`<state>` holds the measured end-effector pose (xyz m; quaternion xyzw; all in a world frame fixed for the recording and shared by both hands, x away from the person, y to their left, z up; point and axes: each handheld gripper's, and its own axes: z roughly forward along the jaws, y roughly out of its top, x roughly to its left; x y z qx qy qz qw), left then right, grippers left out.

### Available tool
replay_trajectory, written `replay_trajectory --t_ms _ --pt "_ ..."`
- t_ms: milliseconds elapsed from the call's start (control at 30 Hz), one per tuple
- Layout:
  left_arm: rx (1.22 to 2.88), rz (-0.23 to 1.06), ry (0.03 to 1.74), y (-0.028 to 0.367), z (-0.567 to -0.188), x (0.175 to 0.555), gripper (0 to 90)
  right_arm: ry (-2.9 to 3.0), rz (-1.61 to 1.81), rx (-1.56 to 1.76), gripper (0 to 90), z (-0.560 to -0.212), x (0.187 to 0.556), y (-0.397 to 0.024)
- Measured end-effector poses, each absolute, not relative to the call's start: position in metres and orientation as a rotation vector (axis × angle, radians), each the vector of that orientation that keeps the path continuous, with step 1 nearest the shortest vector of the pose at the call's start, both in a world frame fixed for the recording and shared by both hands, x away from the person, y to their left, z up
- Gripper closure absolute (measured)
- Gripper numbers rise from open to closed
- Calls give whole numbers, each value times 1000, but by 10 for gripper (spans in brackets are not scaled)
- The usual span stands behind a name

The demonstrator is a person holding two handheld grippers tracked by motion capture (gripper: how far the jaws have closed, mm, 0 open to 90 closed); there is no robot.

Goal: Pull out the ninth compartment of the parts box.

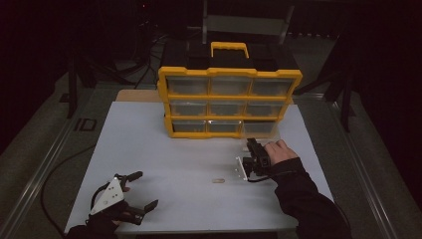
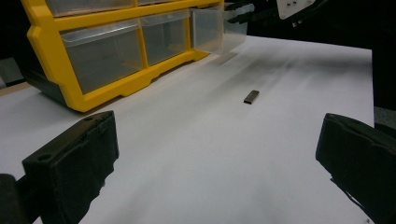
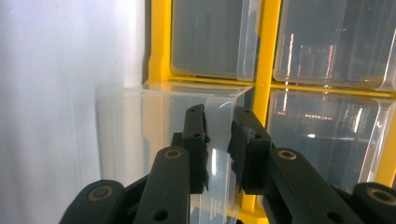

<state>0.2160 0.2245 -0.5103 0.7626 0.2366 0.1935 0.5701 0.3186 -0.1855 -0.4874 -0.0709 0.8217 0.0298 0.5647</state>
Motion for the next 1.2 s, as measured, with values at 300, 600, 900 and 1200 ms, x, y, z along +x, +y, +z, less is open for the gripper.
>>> replay_trajectory --t_ms 300,600,900,1200 --pt "1791 454 555 224 -511 216 0 1922 67 -176 767 -488 317 -185" --pt "1789 450 552 224 -511 216 0 1918 61 -164 767 -490 316 -183" --pt "1791 449 552 224 -511 216 0 1924 94 -149 765 -489 317 -187" --pt "1790 446 552 224 -511 216 0 1921 91 -157 765 -490 319 -188"
